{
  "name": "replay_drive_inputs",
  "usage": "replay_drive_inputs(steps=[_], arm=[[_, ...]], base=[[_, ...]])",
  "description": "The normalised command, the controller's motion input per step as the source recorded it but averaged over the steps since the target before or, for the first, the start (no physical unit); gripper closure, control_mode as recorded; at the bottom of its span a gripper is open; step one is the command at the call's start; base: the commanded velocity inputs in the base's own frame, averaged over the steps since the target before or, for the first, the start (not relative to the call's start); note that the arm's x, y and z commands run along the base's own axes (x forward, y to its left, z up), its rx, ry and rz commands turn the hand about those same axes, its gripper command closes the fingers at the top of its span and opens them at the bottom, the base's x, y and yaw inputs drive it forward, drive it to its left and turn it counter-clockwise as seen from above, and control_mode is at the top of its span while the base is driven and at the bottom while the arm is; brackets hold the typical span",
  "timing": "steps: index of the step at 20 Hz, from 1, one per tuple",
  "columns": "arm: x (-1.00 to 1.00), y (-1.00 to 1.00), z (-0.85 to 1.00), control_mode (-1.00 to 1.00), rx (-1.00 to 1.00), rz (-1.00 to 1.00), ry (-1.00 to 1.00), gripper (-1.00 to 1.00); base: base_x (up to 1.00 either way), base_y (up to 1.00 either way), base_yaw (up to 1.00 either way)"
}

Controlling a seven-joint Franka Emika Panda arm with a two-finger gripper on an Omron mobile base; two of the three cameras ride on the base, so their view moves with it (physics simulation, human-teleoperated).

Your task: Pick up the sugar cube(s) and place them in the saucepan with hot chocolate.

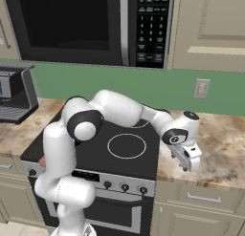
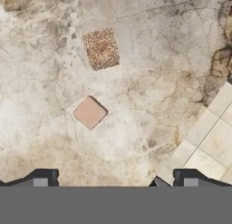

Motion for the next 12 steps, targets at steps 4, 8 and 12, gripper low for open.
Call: replay_drive_inputs(steps=[4, 8, 12], arm=[[0.19, -0.06, -0.1, -1.0, 0.03, 0.0, 0.0, -1.0], [0.13, 0.0, -0.08, -1.0, 0.0, 0.02, 0.0, -1.0], [0.11, 0.0, -0.25, -1.0, 0.0, 0.01, 0.0, -1.0]], base=[[0.0, 0.0, 0.0], [0.0, 0.0, 0.0], [0.0, 0.0, 0.0]])
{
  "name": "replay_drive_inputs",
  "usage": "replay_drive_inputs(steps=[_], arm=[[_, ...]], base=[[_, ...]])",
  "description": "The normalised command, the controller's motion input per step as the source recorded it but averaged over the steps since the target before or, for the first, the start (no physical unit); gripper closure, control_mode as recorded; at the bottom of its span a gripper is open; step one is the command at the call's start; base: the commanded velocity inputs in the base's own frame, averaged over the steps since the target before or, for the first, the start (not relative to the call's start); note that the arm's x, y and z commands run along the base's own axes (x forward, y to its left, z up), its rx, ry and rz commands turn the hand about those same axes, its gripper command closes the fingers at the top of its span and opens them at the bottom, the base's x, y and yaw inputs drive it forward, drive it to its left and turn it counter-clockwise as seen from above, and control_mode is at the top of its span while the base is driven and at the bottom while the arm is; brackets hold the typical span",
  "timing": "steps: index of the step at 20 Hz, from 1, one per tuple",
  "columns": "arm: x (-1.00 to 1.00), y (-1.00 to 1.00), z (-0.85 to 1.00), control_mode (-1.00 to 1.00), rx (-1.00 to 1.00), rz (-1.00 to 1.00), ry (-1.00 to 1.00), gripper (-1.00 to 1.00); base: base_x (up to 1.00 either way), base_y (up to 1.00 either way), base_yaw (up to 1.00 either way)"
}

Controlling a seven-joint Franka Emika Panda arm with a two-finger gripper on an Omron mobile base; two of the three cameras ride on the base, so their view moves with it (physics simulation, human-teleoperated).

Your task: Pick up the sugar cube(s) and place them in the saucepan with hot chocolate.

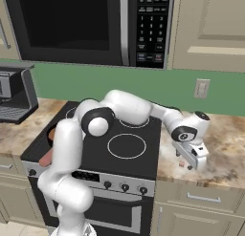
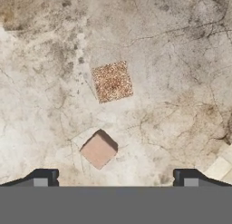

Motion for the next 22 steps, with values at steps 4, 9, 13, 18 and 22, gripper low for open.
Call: replay_drive_inputs(steps=[4, 9, 13, 18, 22], arm=[[0.06, 0.0, -0.32, -1.0, 0.0, 0.0, 0.0, -1.0], [0.17, 0.0, -0.43, -1.0, 0.0, 0.03, 0.02, -1.0], [0.21, 0.0, -0.29, -1.0, 0.0, 0.03, 0.0, -1.0], [0.04, 0.0, -0.12, -1.0, 0.0, 0.01, 0.0, -1.0], [0.0, 0.0, -0.07, -1.0, 0.02, 0.0, 0.0, -1.0]], base=[[0.0, 0.0, 0.0], [0.0, 0.0, 0.0], [0.0, 0.0, 0.0], [0.0, 0.0, 0.0], [0.0, 0.0, 0.0]])
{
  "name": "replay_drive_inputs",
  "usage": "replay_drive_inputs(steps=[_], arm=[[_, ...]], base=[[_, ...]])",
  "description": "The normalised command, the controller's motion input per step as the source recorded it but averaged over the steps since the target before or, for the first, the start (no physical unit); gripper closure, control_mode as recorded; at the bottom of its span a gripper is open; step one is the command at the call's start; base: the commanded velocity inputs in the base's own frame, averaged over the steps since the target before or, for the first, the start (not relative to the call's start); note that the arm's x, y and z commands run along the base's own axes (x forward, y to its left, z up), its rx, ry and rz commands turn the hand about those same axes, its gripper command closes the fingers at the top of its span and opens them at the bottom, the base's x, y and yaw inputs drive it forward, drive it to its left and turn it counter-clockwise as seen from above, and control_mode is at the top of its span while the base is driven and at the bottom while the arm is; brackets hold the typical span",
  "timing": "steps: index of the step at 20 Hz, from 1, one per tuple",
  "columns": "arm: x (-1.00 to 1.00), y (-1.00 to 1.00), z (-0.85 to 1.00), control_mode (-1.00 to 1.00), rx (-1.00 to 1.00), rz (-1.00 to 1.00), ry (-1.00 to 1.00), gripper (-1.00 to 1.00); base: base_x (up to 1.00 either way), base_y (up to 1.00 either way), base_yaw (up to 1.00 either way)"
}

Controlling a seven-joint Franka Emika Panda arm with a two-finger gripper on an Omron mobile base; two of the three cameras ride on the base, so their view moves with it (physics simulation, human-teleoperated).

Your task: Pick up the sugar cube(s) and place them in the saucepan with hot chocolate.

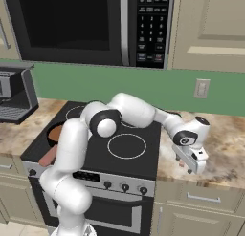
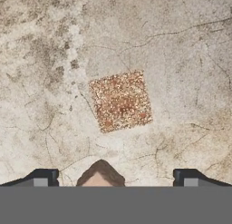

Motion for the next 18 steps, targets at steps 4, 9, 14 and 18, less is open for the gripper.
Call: replay_drive_inputs(steps=[4, 9, 14, 18], arm=[[0.0, 0.01, -0.1, -1.0, 0.02, 0.0, 0.0, 1.0], [0.0, 0.0, -0.07, -1.0, 0.02, 0.0, 0.0, 1.0], [0.0, 0.0, -0.05, -1.0, 0.01, 0.0, 0.0, 1.0], [0.0, 0.0, -0.05, -1.0, 0.01, 0.0, 0.0, 1.0]], base=[[0.0, 0.0, 0.0], [0.0, 0.0, 0.0], [0.0, 0.0, 0.0], [0.0, 0.0, 0.0]])
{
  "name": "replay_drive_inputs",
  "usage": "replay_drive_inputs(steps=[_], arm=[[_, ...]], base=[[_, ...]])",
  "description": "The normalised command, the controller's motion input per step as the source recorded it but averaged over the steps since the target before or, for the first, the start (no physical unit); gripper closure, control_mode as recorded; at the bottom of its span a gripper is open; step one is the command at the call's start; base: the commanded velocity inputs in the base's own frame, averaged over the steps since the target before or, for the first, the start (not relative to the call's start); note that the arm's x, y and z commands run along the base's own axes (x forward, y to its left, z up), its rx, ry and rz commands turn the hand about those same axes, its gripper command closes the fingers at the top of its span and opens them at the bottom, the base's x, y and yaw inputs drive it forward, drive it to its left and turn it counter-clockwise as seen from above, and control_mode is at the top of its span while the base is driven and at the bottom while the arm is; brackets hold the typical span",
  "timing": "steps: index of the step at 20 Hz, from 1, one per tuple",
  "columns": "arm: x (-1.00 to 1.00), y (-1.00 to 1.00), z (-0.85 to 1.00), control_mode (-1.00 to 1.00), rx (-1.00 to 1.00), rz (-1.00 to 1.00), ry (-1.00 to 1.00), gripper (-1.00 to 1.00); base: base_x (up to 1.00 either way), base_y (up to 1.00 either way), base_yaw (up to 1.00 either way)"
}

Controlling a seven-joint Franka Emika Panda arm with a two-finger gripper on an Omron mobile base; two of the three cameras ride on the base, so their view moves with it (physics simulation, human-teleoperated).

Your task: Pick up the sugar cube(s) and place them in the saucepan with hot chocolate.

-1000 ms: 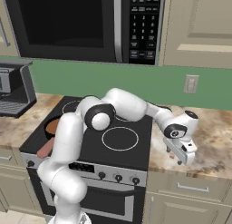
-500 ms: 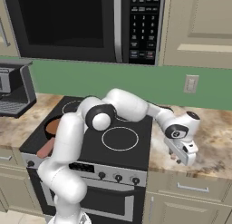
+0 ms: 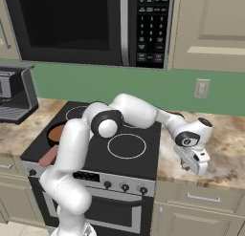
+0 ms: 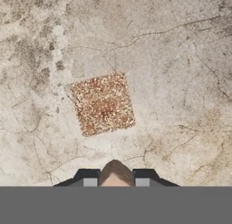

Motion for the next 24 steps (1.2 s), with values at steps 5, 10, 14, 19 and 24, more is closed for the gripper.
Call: replay_drive_inputs(steps=[5, 10, 14, 19, 24], arm=[[0.0, 0.16, 0.0, -1.0, 0.0, 0.0, 0.0, 1.0], [-0.2, 0.56, 0.11, -1.0, -0.03, 0.01, -0.08, 1.0], [-0.31, 0.8, 0.34, -1.0, -0.13, 0.08, -0.18, 1.0], [-0.24, 0.87, 0.54, -1.0, -0.18, 0.12, -0.21, 1.0], [-0.26, 0.78, 0.72, -1.0, -0.13, 0.09, -0.22, 1.0]], base=[[0.0, 0.0, 0.0], [0.0, 0.0, 0.0], [0.0, 0.0, 0.0], [0.0, 0.0, 0.0], [0.0, 0.0, 0.0]])
